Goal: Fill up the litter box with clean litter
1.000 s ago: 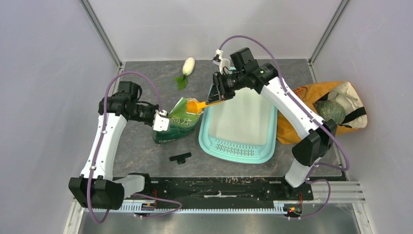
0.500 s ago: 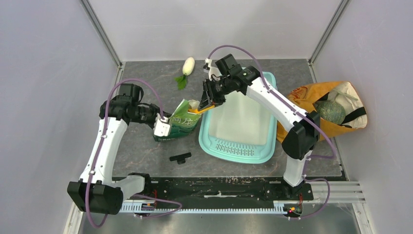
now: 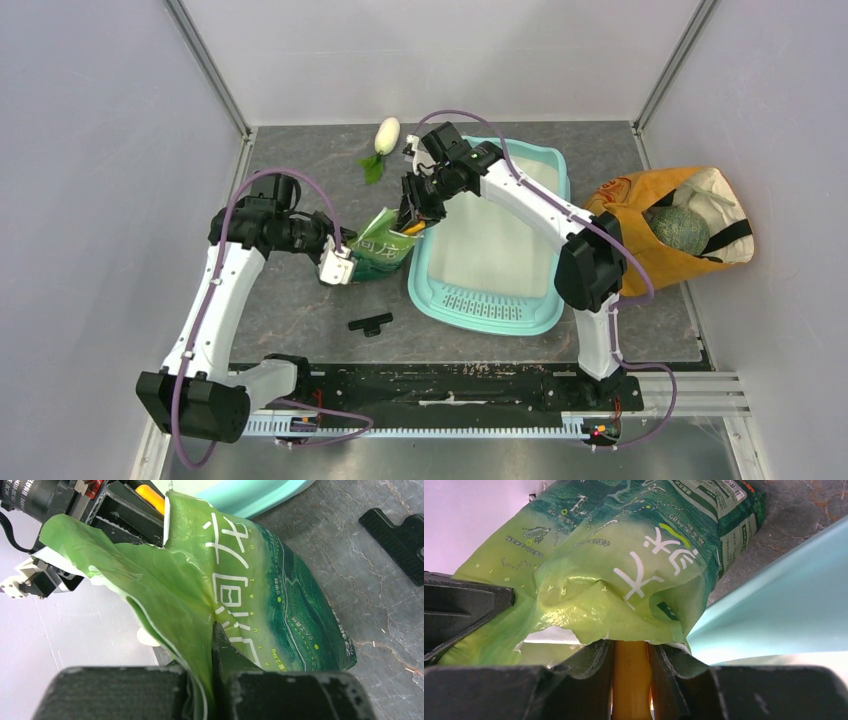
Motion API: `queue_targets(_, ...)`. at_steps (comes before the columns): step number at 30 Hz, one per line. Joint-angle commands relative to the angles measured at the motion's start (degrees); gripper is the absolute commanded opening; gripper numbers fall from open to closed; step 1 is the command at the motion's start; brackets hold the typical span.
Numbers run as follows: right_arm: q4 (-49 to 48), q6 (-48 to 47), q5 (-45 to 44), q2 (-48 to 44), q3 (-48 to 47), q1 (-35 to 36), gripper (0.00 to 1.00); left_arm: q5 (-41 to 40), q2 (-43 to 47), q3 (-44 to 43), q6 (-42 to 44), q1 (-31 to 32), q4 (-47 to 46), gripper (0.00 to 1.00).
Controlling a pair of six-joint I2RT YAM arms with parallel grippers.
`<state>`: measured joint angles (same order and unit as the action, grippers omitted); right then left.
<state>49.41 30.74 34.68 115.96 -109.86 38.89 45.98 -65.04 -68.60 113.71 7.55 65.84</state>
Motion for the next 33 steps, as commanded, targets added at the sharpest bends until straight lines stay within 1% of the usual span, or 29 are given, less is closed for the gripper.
queue_targets(1,-4.35,1.13,0.61,2.15,-0.98,0.37,0.00,5.40,1.56,-0.78,3.77,1.26,-6.57,0.02)
queue_targets(7,-12.65,4.41,8.44,3.81,1.30,0.74,0.00,4.95,1.46,0.17,2.06,2.20,-8.39,0.02)
queue_targets(14,-33.33,13.40,18.71,0.22,10.06,0.52,0.00,4.67,0.43,0.88,1.04,2.29,-10.40,0.02)
queue_targets(17,-42.12,17.56,21.47,-2.48,15.07,0.14,0.00,4.69,-0.09,0.83,0.65,2.29,-11.29,0.02)
queue_targets(22,-49.69,21.56,23.63,-6.76,21.49,-1.53,0.00,4.26,0.06,1.46,0.66,2.29,-11.80,0.02)
queue_targets(26,-53.49,23.97,24.59,-10.01,26.41,-3.66,0.00,4.57,1.45,3.40,-1.05,2.23,-15.32,0.02)
queue_targets(30,-54.92,25.13,25.32,-13.23,29.73,-5.54,0.00,5.44,1.53,4.35,-3.42,2.21,-19.52,0.02)
queue_targets(33,-55.73,25.77,25.78,-15.19,31.86,-7.09,0.00,5.84,0.80,3.91,-3.47,2.26,-20.32,0.02)
